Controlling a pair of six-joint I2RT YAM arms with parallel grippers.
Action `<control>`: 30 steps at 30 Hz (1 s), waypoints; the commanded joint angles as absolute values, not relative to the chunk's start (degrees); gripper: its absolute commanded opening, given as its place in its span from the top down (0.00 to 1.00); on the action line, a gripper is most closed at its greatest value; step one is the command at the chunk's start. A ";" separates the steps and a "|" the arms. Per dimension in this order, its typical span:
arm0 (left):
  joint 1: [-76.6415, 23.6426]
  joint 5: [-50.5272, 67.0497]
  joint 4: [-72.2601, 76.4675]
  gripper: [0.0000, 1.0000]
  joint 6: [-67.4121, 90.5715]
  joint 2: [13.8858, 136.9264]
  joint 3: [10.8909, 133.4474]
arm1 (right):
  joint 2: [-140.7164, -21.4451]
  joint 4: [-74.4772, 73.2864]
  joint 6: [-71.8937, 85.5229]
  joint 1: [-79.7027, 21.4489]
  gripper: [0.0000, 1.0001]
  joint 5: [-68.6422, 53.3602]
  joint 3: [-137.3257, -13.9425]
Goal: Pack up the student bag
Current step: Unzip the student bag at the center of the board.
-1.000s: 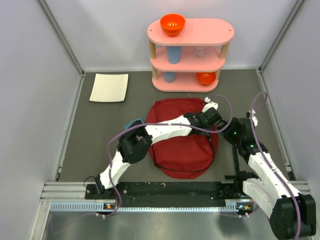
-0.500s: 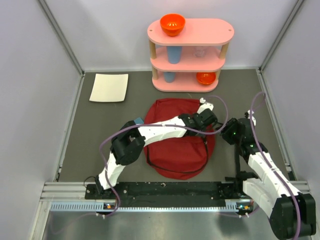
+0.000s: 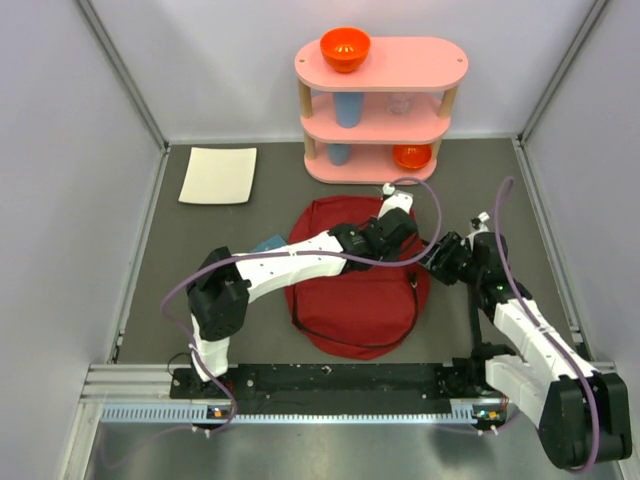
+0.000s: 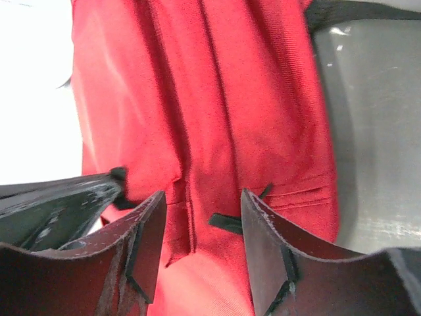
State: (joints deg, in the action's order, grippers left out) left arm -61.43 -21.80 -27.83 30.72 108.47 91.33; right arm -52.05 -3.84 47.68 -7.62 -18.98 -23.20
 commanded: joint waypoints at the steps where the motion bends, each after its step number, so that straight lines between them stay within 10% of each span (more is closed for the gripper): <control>1: -60.73 -22.94 -24.96 1.00 31.20 104.86 87.98 | -52.29 3.76 50.69 -7.03 0.48 -26.44 -22.50; 30: -58.27 -19.87 -21.89 1.00 32.26 102.92 84.11 | -63.28 12.04 48.52 -7.65 0.34 -43.94 -23.46</control>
